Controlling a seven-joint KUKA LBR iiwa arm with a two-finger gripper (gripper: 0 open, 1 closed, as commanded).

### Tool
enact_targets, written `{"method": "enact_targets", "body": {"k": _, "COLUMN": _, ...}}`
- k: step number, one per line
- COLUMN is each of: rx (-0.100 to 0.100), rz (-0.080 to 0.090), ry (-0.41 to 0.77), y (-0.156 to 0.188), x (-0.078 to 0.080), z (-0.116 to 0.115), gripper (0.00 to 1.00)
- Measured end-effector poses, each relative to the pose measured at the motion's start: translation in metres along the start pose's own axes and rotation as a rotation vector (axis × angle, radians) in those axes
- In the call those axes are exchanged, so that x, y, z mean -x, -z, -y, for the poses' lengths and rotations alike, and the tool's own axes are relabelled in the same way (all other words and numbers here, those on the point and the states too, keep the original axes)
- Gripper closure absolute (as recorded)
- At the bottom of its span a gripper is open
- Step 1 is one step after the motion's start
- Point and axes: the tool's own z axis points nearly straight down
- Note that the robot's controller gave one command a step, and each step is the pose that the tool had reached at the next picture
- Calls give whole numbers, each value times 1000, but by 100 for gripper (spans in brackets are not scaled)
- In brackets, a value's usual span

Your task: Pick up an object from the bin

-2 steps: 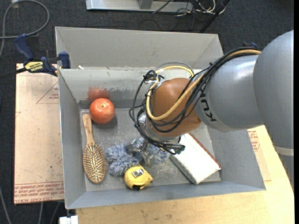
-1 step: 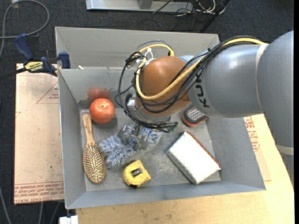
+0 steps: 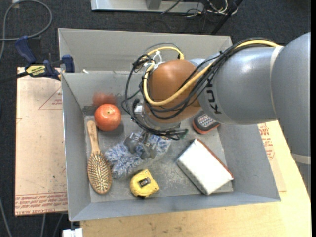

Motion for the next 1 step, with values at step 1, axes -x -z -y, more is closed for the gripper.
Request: {"method": "enact_targets", "body": {"k": 1, "rx": 2, "rz": 1, "ry": 32, "y": 14, "x": -9, "z": 5, "gripper": 100}}
